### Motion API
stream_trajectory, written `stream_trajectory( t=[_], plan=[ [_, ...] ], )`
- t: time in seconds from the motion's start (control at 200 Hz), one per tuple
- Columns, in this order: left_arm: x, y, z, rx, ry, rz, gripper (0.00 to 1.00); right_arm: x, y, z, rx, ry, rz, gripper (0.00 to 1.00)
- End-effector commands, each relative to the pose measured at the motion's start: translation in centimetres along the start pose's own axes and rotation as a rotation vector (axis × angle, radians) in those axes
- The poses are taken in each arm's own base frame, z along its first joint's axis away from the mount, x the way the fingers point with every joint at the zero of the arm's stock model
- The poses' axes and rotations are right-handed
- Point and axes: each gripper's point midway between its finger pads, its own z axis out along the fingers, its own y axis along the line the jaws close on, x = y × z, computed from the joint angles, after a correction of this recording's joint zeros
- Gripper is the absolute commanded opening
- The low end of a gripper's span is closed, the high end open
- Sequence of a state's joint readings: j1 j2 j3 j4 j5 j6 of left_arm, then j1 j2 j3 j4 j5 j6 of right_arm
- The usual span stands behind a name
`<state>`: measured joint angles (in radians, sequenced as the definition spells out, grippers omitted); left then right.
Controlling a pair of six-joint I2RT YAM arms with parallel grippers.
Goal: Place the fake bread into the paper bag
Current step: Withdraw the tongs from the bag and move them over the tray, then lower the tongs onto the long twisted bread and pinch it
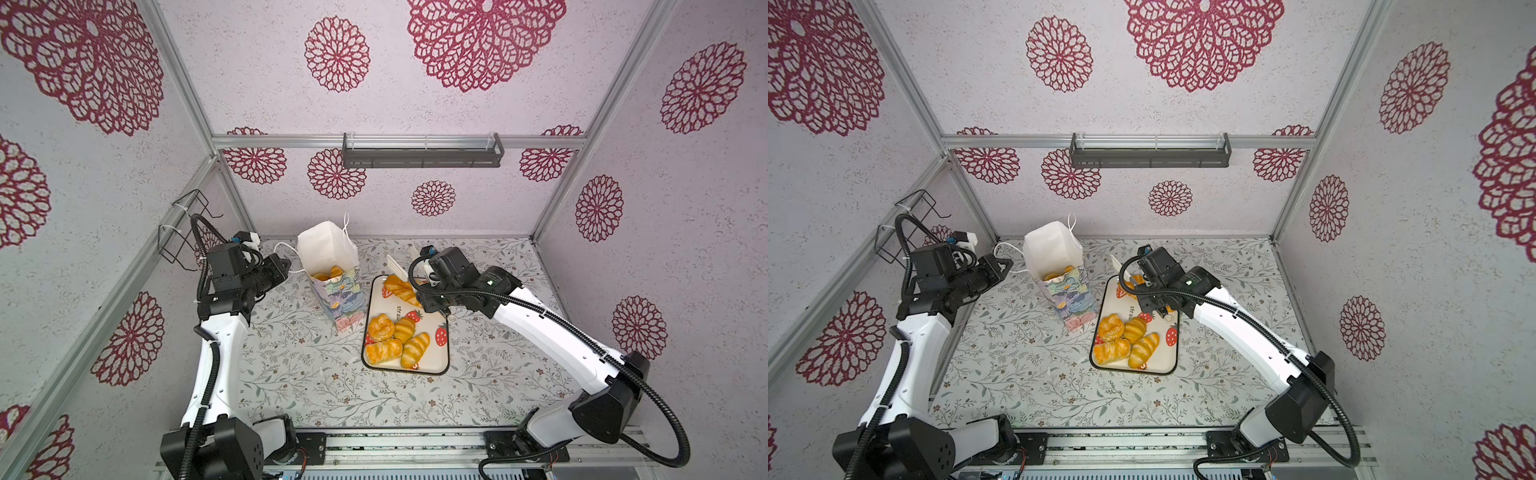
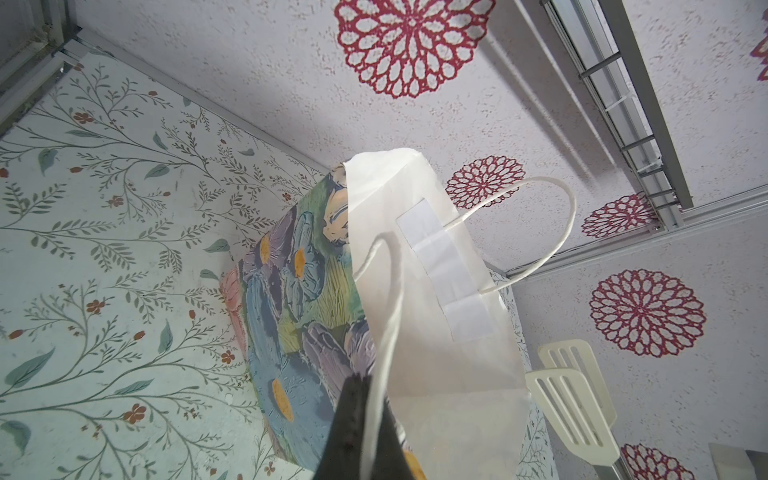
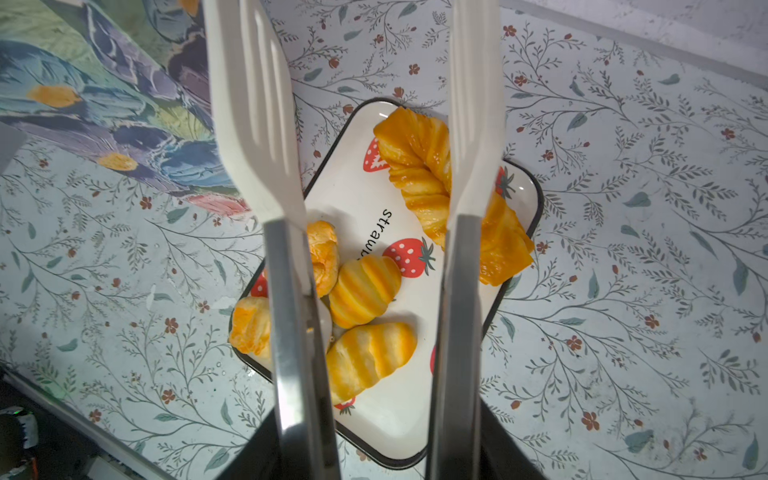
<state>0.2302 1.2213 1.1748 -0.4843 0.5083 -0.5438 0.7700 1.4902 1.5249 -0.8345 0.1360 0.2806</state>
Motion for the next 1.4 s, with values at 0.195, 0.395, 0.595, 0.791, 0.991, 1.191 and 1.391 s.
stream_trajectory(
  t=[0.195,0.395,0.595,0.791,0.991,1.191,1.391],
  plan=[
    [-0.2,0.1,-0.4,0.000,-0.019,0.006,0.00,1.8,-3.5,1.5,0.199,0.050,-0.094,0.52],
    [-0.2,0.2,-0.4,0.000,-0.018,0.004,0.00,2.7,-4.1,2.9,0.258,0.091,-0.139,0.51],
    [-0.2,0.1,-0.3,0.000,-0.018,0.004,0.00,3.5,-3.5,4.5,0.301,0.136,-0.218,0.51],
    [-0.2,0.1,-0.3,0.001,-0.017,0.003,0.00,4.3,-2.7,5.8,0.319,0.172,-0.277,0.50],
    [-0.1,0.2,-0.3,0.001,-0.014,0.001,0.00,5.3,-3.0,7.1,0.357,0.214,-0.311,0.48],
    [-0.1,0.1,-0.3,0.003,-0.014,0.002,0.00,6.1,-3.2,8.2,0.388,0.242,-0.336,0.46],
    [-0.1,0.1,-0.3,0.002,-0.016,0.004,0.00,6.8,-3.3,8.9,0.400,0.260,-0.347,0.45]
  ],
)
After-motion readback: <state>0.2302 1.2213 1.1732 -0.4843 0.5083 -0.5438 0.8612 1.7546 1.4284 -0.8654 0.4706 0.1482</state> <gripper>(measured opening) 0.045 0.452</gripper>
